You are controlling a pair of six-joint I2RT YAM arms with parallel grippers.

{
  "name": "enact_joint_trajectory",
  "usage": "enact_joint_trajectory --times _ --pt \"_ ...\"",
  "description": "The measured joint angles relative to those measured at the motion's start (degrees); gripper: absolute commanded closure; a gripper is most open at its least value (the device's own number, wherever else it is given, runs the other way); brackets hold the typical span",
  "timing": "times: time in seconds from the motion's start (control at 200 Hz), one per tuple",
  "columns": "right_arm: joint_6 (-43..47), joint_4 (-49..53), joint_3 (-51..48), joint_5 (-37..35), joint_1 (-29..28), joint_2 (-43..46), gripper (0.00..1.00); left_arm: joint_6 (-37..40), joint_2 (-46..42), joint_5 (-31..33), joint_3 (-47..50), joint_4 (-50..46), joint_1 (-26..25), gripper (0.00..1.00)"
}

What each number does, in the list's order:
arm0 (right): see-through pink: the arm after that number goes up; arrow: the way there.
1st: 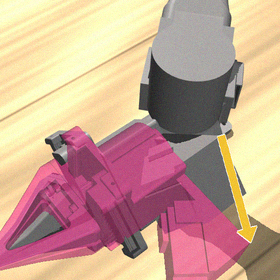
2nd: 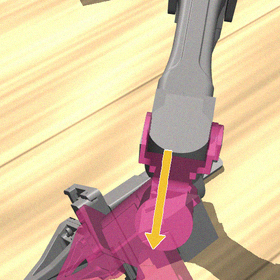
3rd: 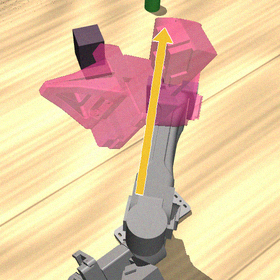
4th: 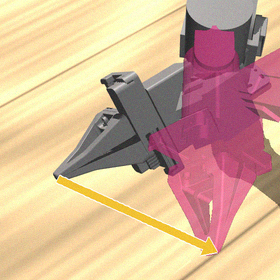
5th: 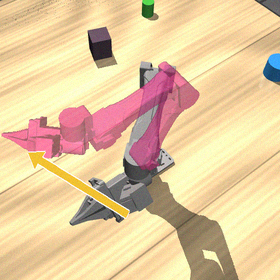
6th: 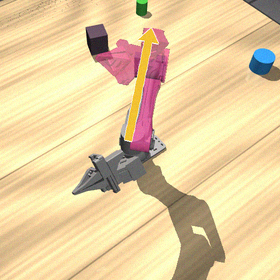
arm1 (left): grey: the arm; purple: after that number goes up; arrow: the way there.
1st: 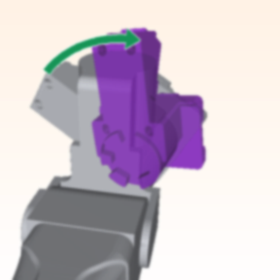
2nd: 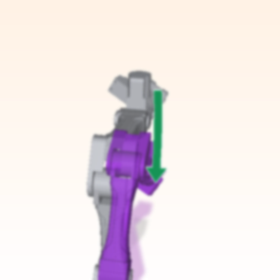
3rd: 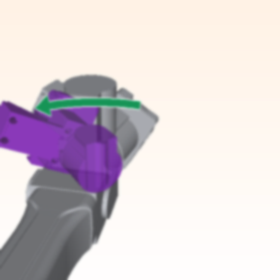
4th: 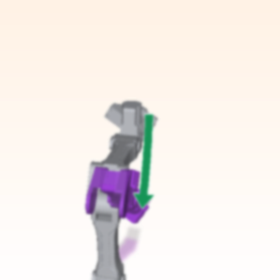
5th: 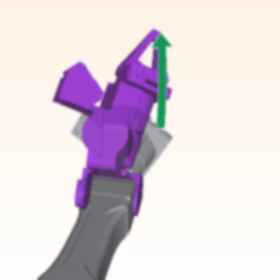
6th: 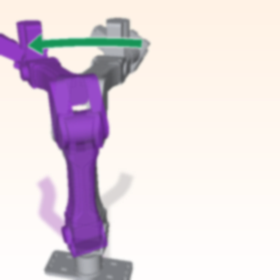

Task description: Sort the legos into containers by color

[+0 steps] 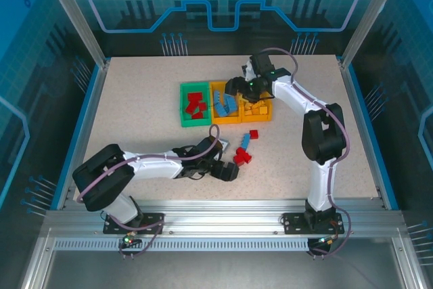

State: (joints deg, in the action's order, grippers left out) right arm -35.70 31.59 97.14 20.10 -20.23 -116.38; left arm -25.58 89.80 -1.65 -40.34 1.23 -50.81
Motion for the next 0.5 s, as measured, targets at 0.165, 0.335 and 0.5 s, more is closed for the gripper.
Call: enact_joint_trajectory --times 0.165,0.335,0.5 --pt "0.17 0.15 -1.22 -0.07 0.24 0.22 0.27 2.95 0.11 -0.59 0.00 0.63 -0.98 0.02" --pt "0.17 0.13 -1.70 -0.09 0.92 0.55 0.27 6.29 1.84 -0.31 -0.94 0.09 -1.11 0.04" --pt "0.17 0.09 -1.84 -0.07 1.42 0.81 0.27 9.49 5.18 0.07 -4.59 -1.16 -1.11 0.11"
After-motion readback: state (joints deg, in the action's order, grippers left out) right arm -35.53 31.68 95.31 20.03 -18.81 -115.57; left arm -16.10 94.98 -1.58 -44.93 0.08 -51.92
